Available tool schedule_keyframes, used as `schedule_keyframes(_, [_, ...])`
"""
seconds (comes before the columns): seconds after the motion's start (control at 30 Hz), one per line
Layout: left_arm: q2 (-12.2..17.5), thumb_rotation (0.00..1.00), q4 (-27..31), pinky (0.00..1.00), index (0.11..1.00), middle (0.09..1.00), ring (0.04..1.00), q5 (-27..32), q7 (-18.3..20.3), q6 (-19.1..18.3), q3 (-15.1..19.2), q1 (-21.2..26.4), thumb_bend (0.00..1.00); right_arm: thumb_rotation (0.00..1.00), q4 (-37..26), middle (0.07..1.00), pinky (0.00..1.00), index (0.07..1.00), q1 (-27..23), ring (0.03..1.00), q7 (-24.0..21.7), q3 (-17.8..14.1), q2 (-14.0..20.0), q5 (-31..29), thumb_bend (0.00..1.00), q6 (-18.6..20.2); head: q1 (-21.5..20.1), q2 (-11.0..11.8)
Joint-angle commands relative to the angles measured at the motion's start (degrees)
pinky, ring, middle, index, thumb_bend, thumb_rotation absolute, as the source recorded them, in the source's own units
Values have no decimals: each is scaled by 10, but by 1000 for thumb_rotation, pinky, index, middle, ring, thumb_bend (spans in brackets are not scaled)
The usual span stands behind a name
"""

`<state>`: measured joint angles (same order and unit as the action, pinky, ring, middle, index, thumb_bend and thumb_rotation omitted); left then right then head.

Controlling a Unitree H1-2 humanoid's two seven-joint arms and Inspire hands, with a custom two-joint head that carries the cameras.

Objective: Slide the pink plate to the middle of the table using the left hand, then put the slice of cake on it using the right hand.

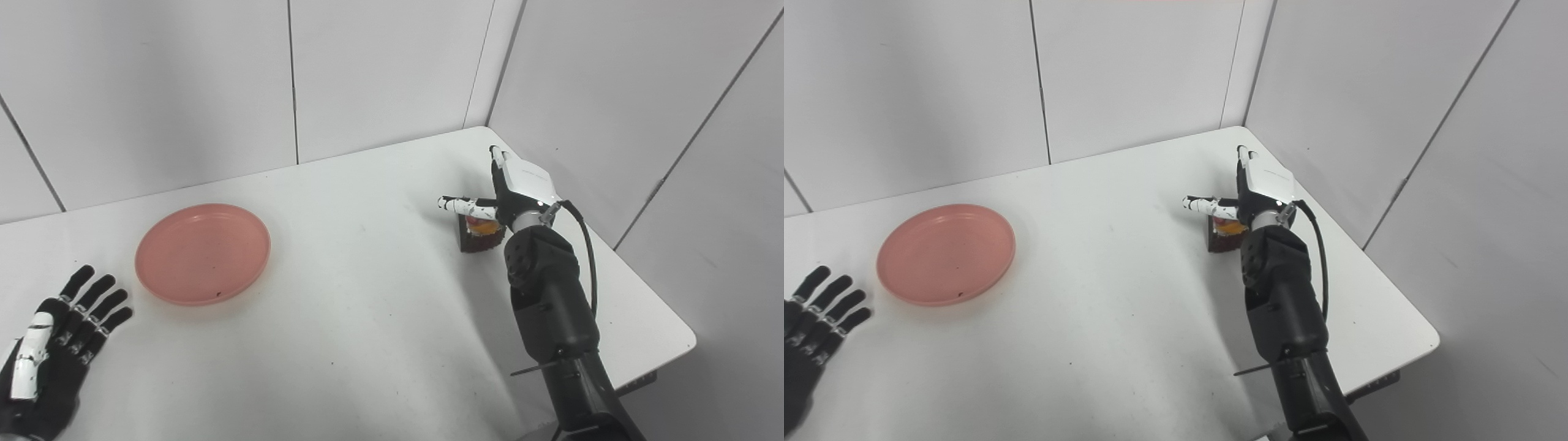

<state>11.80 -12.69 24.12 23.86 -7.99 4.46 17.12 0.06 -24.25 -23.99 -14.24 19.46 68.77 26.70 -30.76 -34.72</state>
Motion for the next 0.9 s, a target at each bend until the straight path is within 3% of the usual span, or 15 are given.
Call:
schedule_keyframes(0.0, [9,899,-27,855,914,915,884,-9,-10,-47,-3,-40,470,781,-4,1000,935,1000,-23,990,-9,-7,17,25,1000,2,0,1])
schedule_keyframes(0.27, [10,898,-20,863,924,921,893,-8,-14,-53,-3,-41,468,764,-4,1000,985,1000,-25,1000,-58,-9,9,57,1000,2,-1,-3])
schedule_keyframes(0.53, [9,891,-20,862,919,921,891,-8,-16,-54,-2,-39,468,802,-23,969,857,1000,-26,944,-126,-11,-1,99,1000,2,-1,-4])
schedule_keyframes(0.6, [9,894,-19,861,919,920,890,-7,-16,-55,-2,-39,466,815,-29,922,766,981,-26,884,-145,-11,-4,109,1000,2,-1,-4])
schedule_keyframes(0.87, [10,902,-15,863,919,919,891,-8,-16,-58,-2,-40,466,801,-53,862,718,918,-28,837,-183,-9,-9,116,1000,2,0,-9])
